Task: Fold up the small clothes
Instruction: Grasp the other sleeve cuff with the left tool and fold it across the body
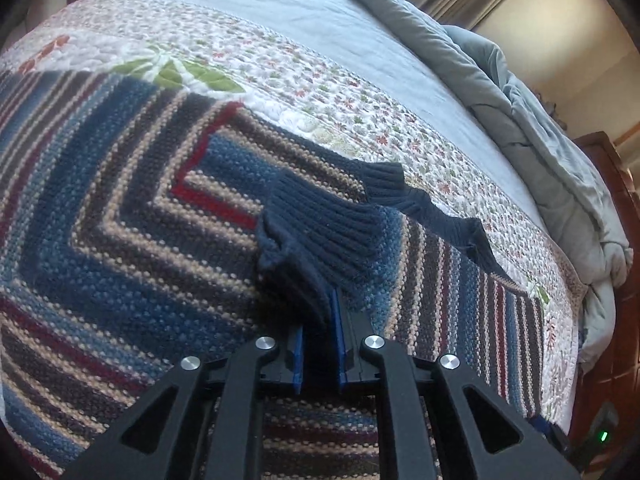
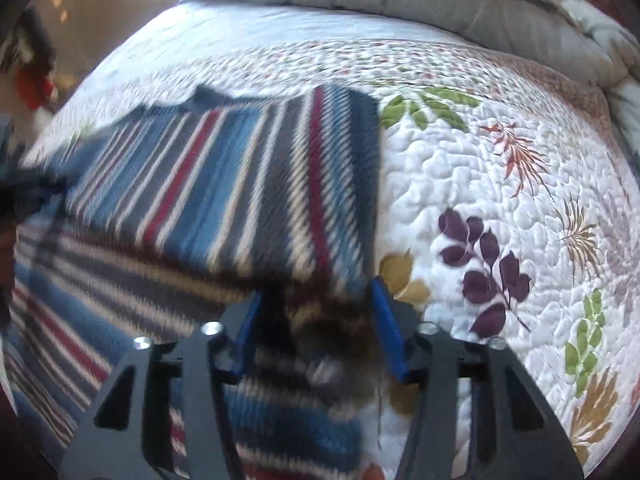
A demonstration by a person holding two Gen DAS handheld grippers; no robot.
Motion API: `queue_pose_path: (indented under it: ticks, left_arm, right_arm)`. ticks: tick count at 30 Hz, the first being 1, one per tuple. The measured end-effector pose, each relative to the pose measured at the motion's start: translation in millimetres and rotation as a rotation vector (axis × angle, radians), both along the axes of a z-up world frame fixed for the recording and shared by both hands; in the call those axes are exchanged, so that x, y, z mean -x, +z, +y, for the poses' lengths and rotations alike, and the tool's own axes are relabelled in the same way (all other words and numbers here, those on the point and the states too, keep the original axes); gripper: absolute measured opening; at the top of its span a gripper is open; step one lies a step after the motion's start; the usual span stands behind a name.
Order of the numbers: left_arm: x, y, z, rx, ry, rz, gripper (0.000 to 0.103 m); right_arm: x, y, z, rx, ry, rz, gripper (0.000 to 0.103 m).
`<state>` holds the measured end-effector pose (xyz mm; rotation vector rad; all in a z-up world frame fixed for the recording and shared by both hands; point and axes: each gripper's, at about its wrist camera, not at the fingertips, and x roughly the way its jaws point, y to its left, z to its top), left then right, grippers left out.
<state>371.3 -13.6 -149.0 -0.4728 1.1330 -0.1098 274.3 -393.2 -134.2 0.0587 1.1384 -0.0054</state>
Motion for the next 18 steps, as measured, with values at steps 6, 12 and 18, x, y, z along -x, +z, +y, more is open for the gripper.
queue_pose_path:
  ticks: [6, 12, 18]
  left_arm:
    - [0, -1, -11, -0.076, -0.051, 0.016, 0.019]
    - [1, 3, -22, -0.150, -0.082, 0.030, 0.023]
    - [34, 37, 21, -0.219, -0.094, -0.006, 0.062]
  right_arm:
    - [10, -3, -31, -0.017, -0.087, 0.049, 0.029]
    - [10, 1, -27, -0.052, -0.101, 0.050, 0.033]
    - [39, 35, 5, -0.033, -0.023, 0.018, 0.043]
